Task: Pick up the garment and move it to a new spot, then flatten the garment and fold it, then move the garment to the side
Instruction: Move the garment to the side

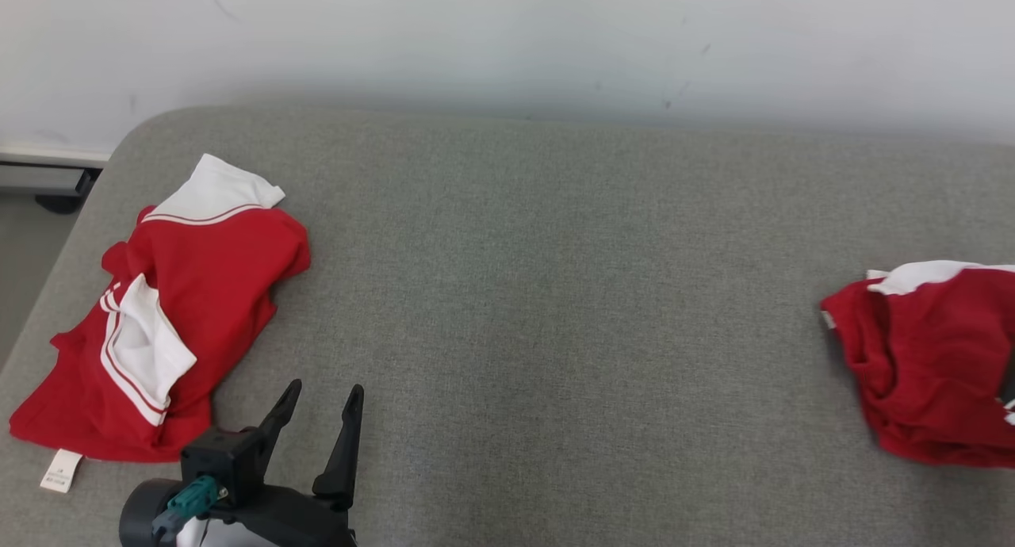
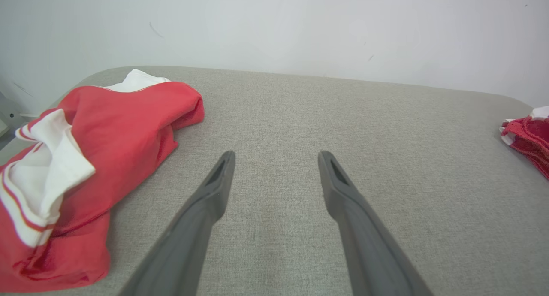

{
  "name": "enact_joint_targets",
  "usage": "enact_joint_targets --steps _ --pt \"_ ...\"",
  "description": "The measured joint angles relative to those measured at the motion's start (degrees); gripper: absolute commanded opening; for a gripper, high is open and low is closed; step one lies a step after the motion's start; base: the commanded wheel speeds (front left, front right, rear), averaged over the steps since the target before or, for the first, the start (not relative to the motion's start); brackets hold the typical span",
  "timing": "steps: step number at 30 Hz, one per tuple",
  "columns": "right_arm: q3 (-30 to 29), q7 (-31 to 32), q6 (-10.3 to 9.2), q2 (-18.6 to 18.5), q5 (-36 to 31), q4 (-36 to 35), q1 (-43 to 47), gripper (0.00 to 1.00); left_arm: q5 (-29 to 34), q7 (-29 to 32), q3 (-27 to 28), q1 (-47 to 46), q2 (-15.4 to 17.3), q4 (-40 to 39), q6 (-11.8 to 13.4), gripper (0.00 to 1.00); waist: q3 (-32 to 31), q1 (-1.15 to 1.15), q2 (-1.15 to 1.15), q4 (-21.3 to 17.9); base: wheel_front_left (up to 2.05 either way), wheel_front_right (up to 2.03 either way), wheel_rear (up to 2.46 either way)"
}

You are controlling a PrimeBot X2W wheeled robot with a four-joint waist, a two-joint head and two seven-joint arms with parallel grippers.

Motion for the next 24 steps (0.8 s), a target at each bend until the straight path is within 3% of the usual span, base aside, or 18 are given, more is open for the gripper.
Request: enact_joint_targets --steps 16,24 --pt "-2.5 -4.8 0.44 -9.9 -2.4 -2.1 1.7 0.00 0.4 1.2 -0.6 -1.3 0.6 -2.2 -0.1 1.00 4.9 0.00 0.00 3.1 0.00 0.00 0.00" --pt "-2.8 -6.4 0.44 -10.3 -3.3 -2.2 2.5 0.00 0.4 1.4 -0.3 -1.5 0.7 -2.3 0.0 1.00 6.6 0.01 0.00 3.5 0.00 0.00 0.00"
